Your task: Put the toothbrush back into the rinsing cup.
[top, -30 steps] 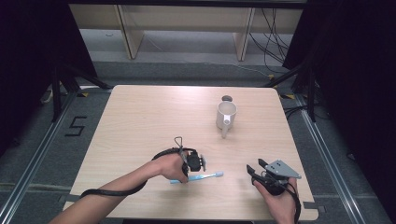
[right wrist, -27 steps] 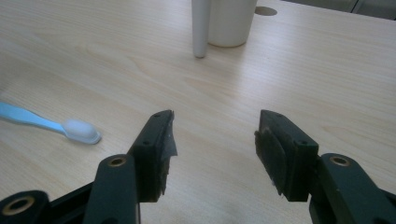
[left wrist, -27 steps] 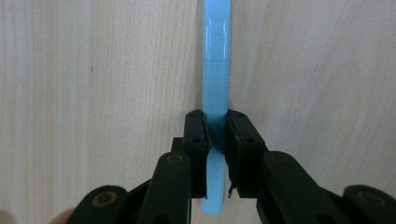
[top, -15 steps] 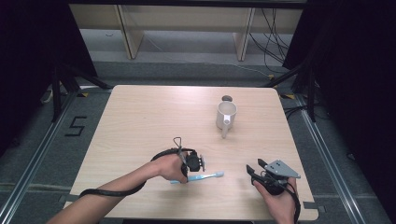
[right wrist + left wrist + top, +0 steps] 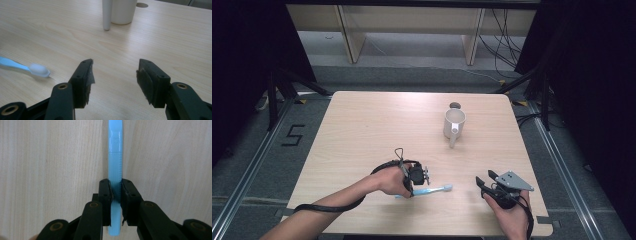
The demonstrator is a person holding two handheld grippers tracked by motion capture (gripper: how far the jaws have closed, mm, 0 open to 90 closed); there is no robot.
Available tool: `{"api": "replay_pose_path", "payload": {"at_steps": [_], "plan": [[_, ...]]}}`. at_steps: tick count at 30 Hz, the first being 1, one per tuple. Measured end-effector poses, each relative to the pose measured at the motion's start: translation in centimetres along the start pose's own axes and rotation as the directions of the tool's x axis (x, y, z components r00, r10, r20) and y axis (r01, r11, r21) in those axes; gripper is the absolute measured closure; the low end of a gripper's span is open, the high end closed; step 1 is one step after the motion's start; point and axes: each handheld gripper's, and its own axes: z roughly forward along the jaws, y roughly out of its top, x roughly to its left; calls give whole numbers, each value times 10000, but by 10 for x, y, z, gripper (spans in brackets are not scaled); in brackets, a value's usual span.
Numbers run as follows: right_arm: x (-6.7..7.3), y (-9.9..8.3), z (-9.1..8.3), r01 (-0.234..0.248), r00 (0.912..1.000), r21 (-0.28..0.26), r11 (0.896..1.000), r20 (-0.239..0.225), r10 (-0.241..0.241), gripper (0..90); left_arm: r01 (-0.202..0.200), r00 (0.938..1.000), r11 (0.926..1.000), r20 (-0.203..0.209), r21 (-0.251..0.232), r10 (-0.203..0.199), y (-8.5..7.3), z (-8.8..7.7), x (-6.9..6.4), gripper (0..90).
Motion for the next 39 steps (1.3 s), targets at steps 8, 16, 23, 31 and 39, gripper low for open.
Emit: {"api": "replay_pose_path", "payload": {"at_steps": [8,16,23,31,39], "plan": [[0,0,-1,-38,10000,-26,10000,3,38,468,-15,10000,9995,-16,-330,15,-2,-4,1,786],[-2,1,-1,68,10000,-123,9999,-6,-68,468,-39,10000,9987,-62,-509,36,-3,-9,2,787],[-4,1,-2,254,9996,-230,9994,88,-252,470,202,9997,9925,-104,-1203,-216,-7,-20,6,786],[-4,1,-2,194,9998,-343,9992,73,-191,471,550,9976,9567,-237,-2859,-644,-19,-38,9,787],[2,2,-2,-369,9993,-221,9991,-30,369,471,1158,9895,8831,-245,-4547,-1423,-32,-48,8,787]]}}
